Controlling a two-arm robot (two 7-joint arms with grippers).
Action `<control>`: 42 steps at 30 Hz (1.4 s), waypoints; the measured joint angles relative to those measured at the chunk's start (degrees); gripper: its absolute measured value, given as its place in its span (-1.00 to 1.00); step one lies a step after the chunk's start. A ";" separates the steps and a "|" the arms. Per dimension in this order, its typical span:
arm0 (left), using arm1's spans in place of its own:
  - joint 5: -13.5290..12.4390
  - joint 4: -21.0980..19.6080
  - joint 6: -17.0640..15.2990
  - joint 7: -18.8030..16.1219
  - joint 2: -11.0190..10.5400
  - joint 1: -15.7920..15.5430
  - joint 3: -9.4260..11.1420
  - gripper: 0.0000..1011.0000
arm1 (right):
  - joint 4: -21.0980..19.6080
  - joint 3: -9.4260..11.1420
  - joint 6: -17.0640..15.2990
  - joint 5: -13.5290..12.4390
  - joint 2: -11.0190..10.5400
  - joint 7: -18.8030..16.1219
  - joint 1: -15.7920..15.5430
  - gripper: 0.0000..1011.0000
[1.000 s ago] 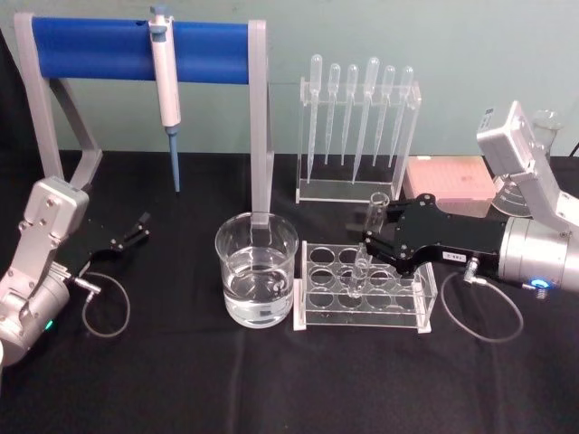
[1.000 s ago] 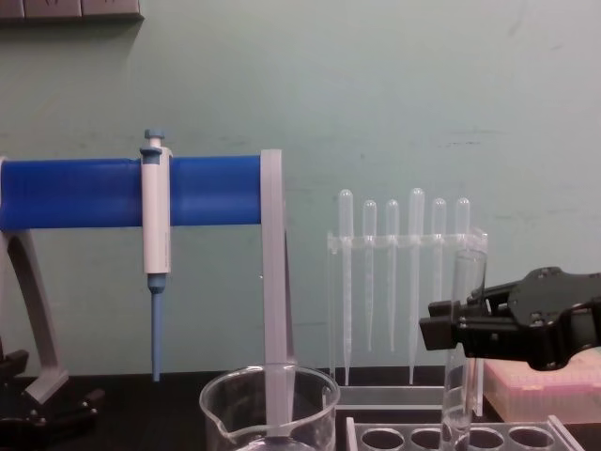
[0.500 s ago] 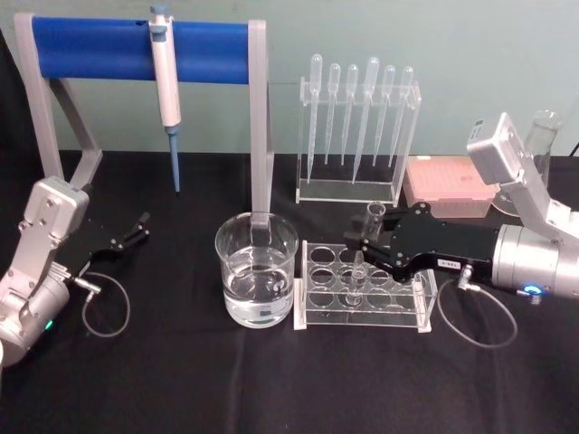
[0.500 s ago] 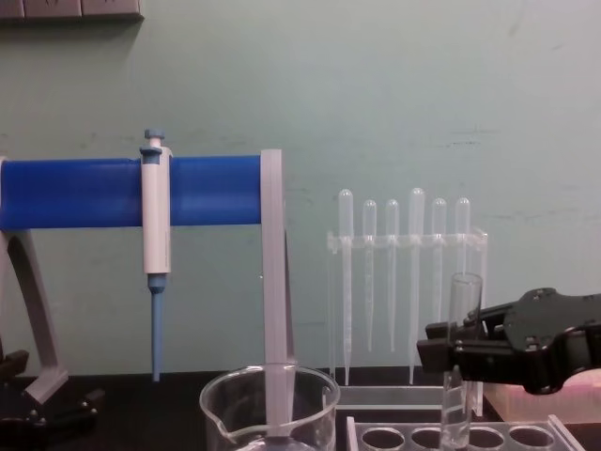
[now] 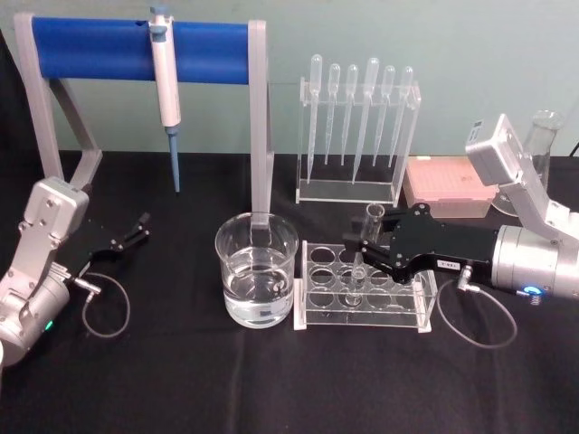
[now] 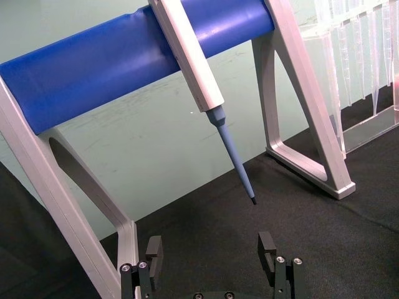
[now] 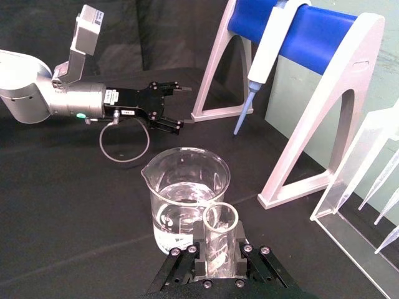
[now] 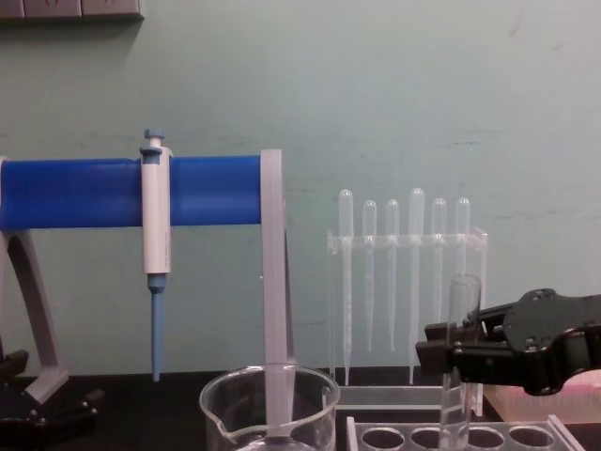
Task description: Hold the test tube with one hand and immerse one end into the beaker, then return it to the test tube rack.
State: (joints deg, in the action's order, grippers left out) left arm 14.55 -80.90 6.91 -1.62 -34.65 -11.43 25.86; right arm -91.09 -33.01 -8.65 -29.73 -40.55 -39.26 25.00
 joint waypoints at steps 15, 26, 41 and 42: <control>0.00 0.00 0.00 0.00 0.00 0.00 0.00 0.98 | -0.08 0.07 -0.02 -0.10 -0.06 -0.02 0.01 0.35; 0.00 0.00 0.00 0.00 0.00 0.00 0.00 0.98 | -2.91 2.81 2.03 -0.88 -1.02 1.74 -2.23 0.95; 0.00 0.00 0.00 0.00 0.00 0.00 0.00 0.98 | -11.98 16.68 5.41 -3.13 0.12 20.78 -15.48 0.98; 0.00 0.00 0.00 0.00 0.00 0.00 0.00 0.98 | -12.14 16.83 5.44 -2.44 0.42 21.88 -15.91 0.98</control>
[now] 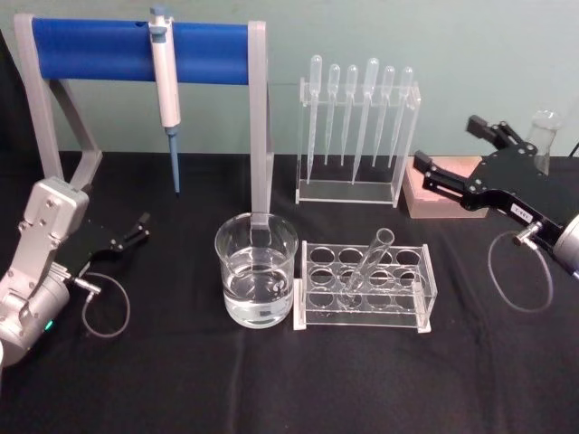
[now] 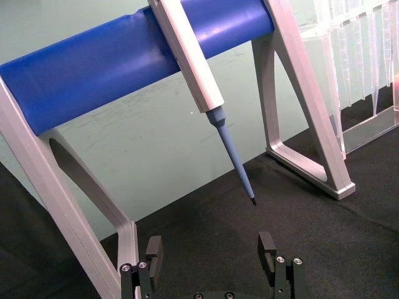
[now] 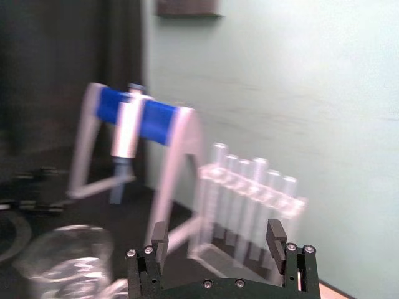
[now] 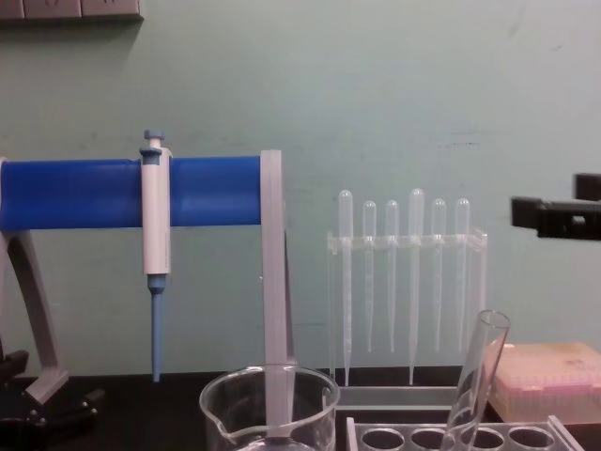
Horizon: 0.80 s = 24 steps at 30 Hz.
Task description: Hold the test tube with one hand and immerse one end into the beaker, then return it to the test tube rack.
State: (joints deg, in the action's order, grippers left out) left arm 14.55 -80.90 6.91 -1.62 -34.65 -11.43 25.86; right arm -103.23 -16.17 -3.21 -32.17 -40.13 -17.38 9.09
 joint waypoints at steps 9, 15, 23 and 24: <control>0.00 0.00 0.00 0.00 0.00 0.00 0.00 0.98 | 1.43 -0.31 1.83 14.19 6.04 17.33 -4.74 0.98; 0.00 0.00 0.00 0.00 0.00 0.00 0.00 0.98 | 3.45 -0.86 1.86 16.72 7.80 18.73 -5.01 0.98; 0.00 0.00 0.00 0.00 0.00 0.00 0.00 0.98 | 5.00 -1.39 2.44 17.64 8.88 16.10 -4.79 0.98; 0.00 0.00 0.00 0.00 0.00 0.00 0.00 0.98 | 5.21 -1.31 2.62 17.03 8.84 15.00 -4.66 0.98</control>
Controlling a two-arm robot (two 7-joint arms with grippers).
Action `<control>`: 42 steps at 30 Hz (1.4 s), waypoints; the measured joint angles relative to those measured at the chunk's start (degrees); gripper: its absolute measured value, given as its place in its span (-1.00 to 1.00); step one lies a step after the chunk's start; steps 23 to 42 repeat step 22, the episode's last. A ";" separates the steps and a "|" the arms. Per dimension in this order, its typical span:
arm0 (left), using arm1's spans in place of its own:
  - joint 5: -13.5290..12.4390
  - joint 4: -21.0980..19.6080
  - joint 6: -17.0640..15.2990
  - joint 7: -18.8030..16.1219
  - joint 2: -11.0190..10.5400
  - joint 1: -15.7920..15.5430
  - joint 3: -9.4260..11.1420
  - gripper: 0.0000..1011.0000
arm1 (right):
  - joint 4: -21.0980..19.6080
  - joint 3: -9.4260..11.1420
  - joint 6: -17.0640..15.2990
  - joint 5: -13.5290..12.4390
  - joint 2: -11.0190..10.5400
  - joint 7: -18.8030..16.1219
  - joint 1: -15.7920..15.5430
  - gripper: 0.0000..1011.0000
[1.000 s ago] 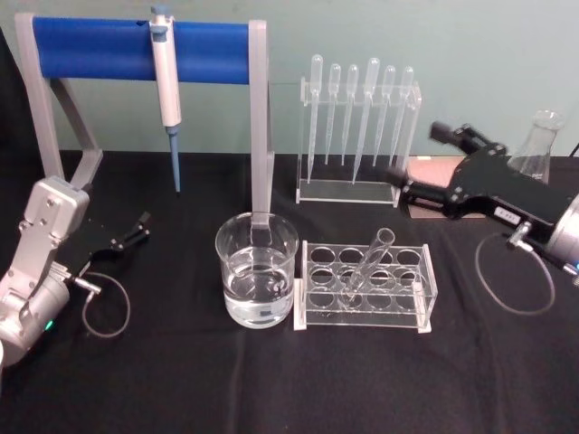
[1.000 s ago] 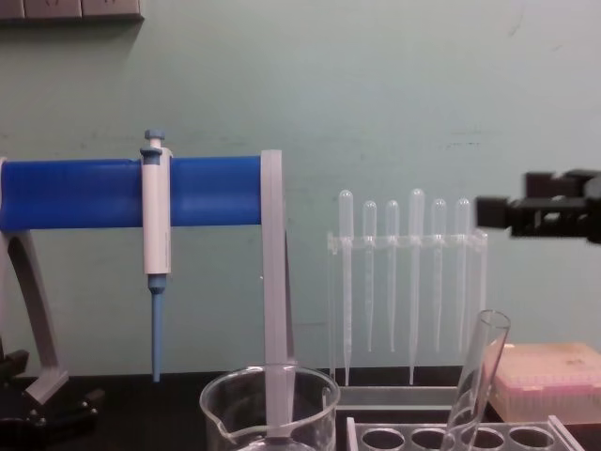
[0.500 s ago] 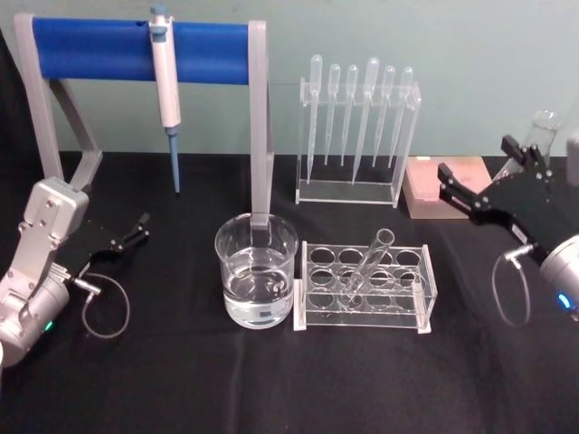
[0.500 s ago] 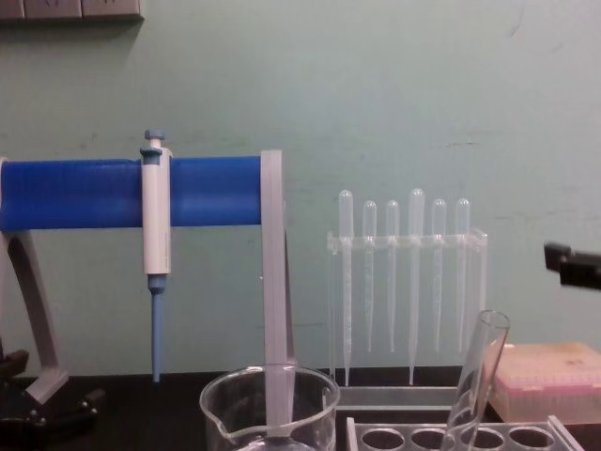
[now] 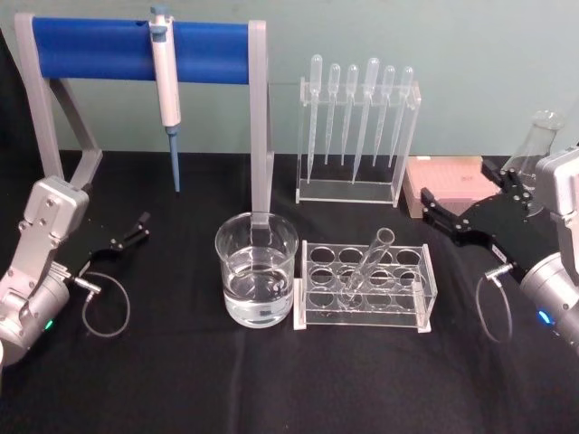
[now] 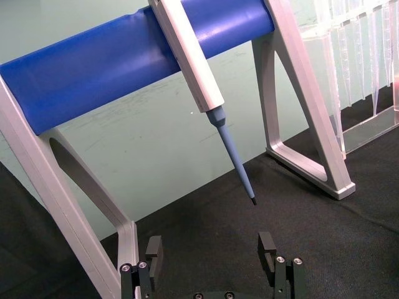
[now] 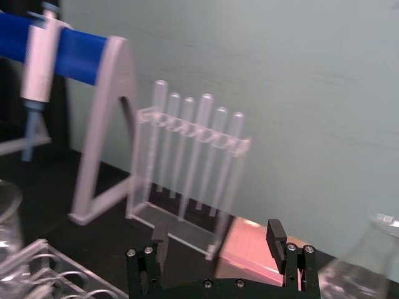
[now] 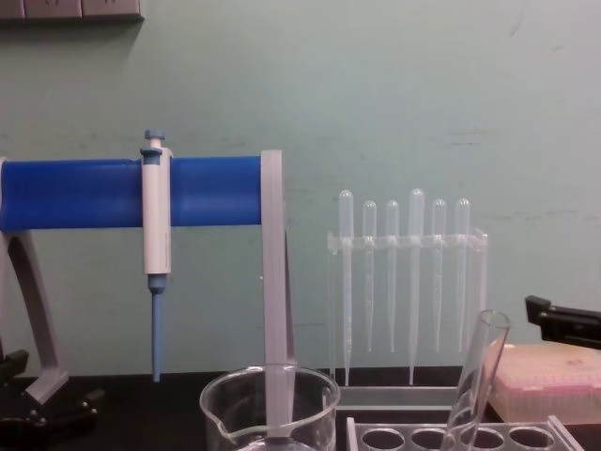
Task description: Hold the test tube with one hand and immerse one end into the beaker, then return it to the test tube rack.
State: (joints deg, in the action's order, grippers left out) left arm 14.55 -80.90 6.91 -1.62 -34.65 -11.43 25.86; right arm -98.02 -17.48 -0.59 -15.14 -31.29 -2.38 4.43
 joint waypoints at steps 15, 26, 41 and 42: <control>0.00 0.00 0.00 0.00 0.00 0.00 0.00 0.98 | -0.01 0.08 0.16 0.03 -0.03 0.04 0.00 0.98; 0.00 0.00 0.00 0.00 0.00 0.00 0.00 0.98 | -0.10 0.05 0.05 0.20 0.00 0.38 -0.04 0.98; 0.00 0.00 0.00 0.00 0.00 0.00 0.00 0.98 | -0.10 0.05 0.05 0.20 0.00 0.38 -0.04 0.98; 0.00 0.00 0.00 0.00 0.00 0.00 0.00 0.98 | -0.10 0.05 0.05 0.20 0.00 0.38 -0.04 0.98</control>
